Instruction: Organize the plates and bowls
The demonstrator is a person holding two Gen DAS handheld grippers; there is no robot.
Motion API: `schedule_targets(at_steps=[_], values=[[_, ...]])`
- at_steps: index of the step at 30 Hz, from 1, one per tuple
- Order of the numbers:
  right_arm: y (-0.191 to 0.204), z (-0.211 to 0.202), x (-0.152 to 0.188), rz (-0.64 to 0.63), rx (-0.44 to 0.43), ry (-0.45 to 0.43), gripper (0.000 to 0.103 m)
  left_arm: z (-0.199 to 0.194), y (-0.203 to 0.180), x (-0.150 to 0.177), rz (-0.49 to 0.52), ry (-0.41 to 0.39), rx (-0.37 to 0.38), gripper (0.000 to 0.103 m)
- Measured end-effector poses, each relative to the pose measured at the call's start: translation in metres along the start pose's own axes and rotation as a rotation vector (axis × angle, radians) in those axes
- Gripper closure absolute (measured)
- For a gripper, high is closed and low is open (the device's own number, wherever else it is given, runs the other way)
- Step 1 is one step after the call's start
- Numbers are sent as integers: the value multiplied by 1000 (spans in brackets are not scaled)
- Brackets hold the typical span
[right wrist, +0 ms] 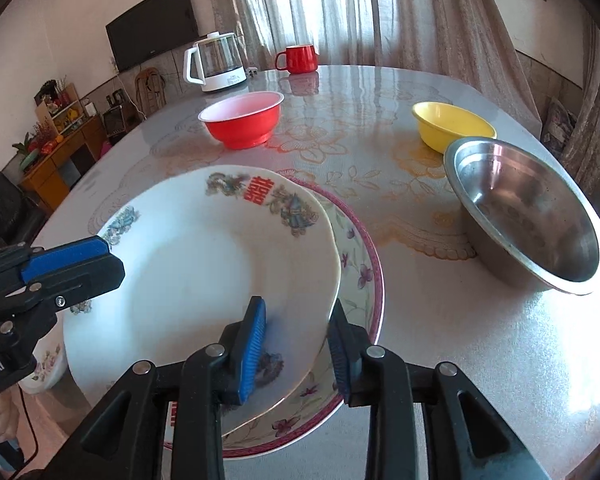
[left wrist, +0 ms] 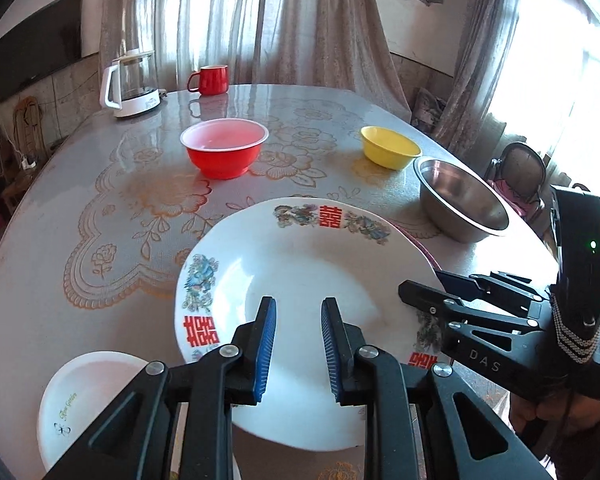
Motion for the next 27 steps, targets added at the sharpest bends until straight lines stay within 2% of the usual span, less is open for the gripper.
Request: schedule_targets(at_steps=[4, 7, 11, 19, 23, 25, 27], values=[[1, -3, -2, -39, 37, 2, 74, -1, 35, -13, -101, -21, -54, 75], [0, -5, -3, -55, 64, 3, 75, 1, 62, -17, -168, -20, -97, 58], [1, -5, -4, -52, 72, 4, 75, 17, 78, -10, -185, 45, -122, 47], [-1, -5, -4, -20, 55, 12, 75, 40, 55, 8, -135, 137, -64, 44], [-1, -7, -5, -28, 66, 9, 75, 39, 34, 10, -84, 132, -27, 43], [-1, -9, -5, -30, 73, 6, 75, 40, 28, 11, -55, 119, -50, 44], [-4, -10, -4, -26, 78, 8, 75, 40, 24, 13, -64, 129, -34, 44]])
Point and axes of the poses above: each gripper's, at about its wrist camera, not at the fingertips, and z roughly the way its jaws point, y to its left, x to its underside, the point moved 8 cm from there along z, roughly the way its jaws point, and after that the axes turned 15 degrees about -x, right-handed, at the moved point
